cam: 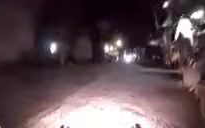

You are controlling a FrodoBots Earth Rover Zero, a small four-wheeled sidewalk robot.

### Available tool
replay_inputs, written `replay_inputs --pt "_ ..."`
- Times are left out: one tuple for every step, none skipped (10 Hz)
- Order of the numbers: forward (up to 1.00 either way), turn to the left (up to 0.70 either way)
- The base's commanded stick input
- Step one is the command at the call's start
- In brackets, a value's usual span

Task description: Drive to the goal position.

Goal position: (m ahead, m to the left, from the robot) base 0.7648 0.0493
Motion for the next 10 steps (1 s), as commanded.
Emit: replay_inputs --pt "0.85 -0.34" --pt "0.85 -0.34" --pt "0.85 -0.34" --pt "0.85 -0.34" --pt "0.85 -0.34" --pt "0.85 -0.34" --pt "0.85 -0.22" --pt "0.85 -0.08" --pt "0.85 -0.02" --pt "0.85 -0.06"
